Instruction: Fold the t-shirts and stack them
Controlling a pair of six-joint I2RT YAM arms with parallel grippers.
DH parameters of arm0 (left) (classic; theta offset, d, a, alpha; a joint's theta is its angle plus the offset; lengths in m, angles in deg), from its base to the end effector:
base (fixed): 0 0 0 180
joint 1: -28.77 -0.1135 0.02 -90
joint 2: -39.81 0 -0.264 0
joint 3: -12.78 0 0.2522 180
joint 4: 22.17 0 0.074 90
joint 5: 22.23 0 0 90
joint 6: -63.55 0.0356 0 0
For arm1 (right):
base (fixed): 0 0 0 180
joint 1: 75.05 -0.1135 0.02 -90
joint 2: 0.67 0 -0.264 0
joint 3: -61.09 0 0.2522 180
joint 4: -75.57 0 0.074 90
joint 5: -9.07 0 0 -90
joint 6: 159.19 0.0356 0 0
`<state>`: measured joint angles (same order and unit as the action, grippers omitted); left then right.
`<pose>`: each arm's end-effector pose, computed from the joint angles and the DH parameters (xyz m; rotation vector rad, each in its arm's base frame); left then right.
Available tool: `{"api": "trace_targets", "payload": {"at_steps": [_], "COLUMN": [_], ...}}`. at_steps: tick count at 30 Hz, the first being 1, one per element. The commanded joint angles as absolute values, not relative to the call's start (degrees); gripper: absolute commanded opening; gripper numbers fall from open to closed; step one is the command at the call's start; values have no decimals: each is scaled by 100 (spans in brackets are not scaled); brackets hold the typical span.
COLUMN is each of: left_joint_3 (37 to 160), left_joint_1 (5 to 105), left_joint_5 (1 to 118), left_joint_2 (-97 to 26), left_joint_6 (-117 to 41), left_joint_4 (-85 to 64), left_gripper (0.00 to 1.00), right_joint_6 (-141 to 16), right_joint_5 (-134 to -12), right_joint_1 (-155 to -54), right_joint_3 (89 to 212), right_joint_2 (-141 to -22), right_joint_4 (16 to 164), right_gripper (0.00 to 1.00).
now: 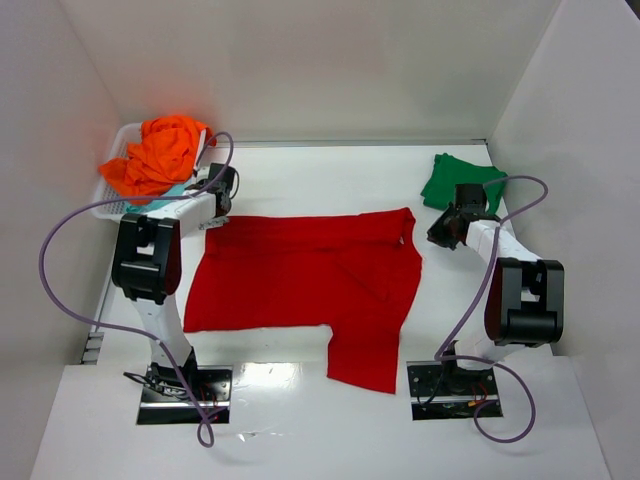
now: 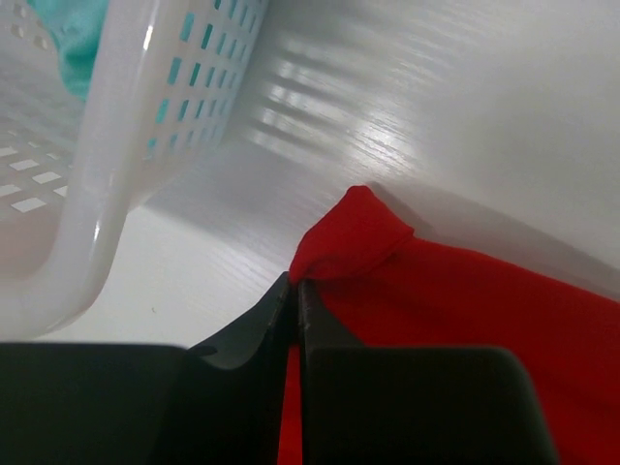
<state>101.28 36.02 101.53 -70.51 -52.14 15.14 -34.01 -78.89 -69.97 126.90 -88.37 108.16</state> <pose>0.3983 -0.0307 0.1784 -0.5879 2.3564 0.5148 0.3060 -0.0259 0.1941 0.8606 2.3899 0.2549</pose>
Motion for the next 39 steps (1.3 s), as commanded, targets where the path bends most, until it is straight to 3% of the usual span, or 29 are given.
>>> {"api": "trace_targets", "payload": {"at_steps": [1,7,10,26,29,33,34,35,39], "left_joint_3": [10257,10257,10257,10204,10204,10204,10204,10204,10204], "left_joint_1": [3589,3537,3537,3537,3537,3537,3537,3537,3432], "left_joint_5": [10065,9942,9889,9889,9889,9889,9889,9889,9889], "left_joint_2": [-6768,-6768,-6820,-6873,-6925,-6926,-6926,-6926,-6926], "left_joint_6": [-5159,-5159,-5159,-5159,-5159,-5159,-5159,-5159,-5159], "left_joint_4": [1400,1400,1400,1400,1400,1400,1400,1400,1400], "left_gripper": [11,11,11,11,11,11,11,11,9], "right_joint_6": [-3562,-3808,-3808,-3860,-3913,-3913,-3843,-3843,-3843], "right_joint_5": [-7549,-7189,-6943,-7908,-8031,-8084,-8137,-8207,-8663], "right_joint_1": [-6969,-7040,-7153,-7875,-7875,-7875,-7875,-7875,-7875], "right_joint_3": [12785,13179,13372,14498,14700,14771,14771,14771,14771], "right_joint_2": [-8908,-9014,-9268,-10675,-10930,-11071,-11071,-11071,-11019], "right_joint_4": [10559,10410,10287,10637,10717,10770,10770,10770,10770], "right_gripper": [7,50,60,60,54,24,8,2,0]}}
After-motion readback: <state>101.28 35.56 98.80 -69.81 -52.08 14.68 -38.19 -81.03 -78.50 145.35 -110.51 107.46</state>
